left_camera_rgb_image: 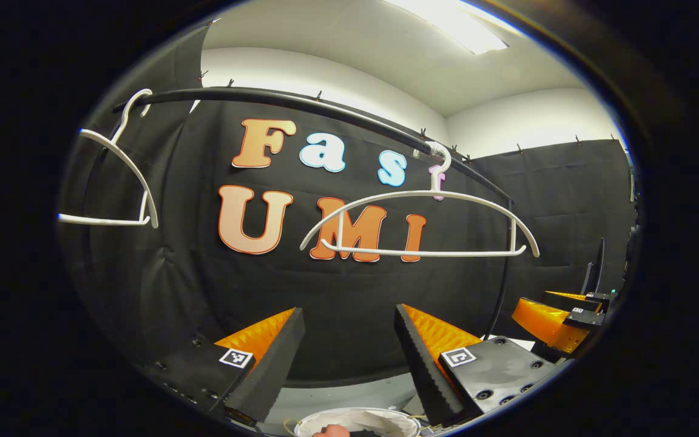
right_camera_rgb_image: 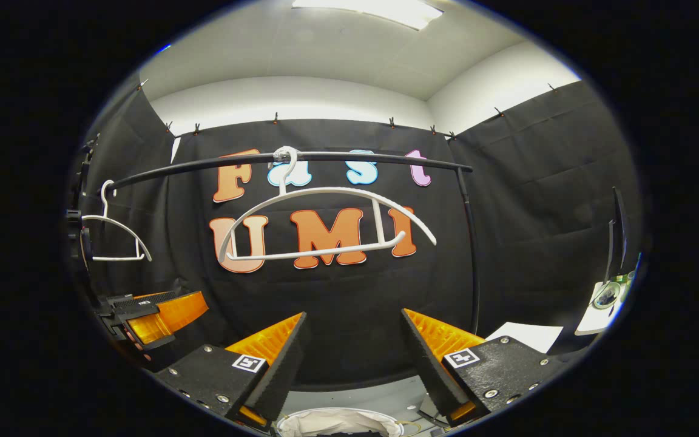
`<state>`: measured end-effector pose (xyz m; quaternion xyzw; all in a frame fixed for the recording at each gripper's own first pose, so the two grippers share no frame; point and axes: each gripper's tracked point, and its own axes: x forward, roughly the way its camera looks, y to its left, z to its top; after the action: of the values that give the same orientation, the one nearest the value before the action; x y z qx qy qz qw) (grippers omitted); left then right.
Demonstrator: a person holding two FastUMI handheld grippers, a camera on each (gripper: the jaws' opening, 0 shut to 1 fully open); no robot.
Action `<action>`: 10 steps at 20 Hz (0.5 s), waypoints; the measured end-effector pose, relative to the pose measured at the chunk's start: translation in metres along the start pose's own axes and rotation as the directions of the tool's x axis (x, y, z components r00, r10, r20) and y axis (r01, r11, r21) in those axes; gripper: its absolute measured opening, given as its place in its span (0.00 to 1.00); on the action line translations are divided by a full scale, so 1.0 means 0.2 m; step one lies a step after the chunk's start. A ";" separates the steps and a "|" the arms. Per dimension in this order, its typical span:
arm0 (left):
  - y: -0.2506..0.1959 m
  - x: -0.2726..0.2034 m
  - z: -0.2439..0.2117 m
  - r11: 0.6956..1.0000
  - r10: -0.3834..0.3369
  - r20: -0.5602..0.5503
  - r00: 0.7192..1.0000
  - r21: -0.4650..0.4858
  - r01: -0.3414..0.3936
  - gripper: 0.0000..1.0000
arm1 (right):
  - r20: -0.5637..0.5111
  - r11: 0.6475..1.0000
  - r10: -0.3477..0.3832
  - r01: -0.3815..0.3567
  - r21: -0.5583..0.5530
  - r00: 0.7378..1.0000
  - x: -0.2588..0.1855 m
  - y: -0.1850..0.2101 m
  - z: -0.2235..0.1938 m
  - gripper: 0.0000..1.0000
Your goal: Grasp the clothes on the hanger with both hands and then place them into the laundry hamper below.
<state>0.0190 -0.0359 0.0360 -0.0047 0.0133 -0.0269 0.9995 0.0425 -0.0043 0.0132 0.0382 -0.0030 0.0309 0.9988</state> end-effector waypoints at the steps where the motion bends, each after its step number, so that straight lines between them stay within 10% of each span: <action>1: 0.00 -0.01 0.00 1.000 0.002 0.000 1.000 0.001 -0.002 0.97 | 0.000 1.000 -0.003 0.003 0.002 1.000 0.00 -0.01 0.00 0.92; 10: 0.03 -0.03 0.02 1.000 0.021 0.013 1.000 0.012 -0.022 0.97 | -0.013 1.000 0.006 -0.006 -0.001 1.000 -0.02 0.02 -0.03 0.92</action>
<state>0.0142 -0.0289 0.0394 0.0015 0.0066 -0.0162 0.9998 0.0391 -0.0008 0.0072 0.0375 0.0034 0.0342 0.9987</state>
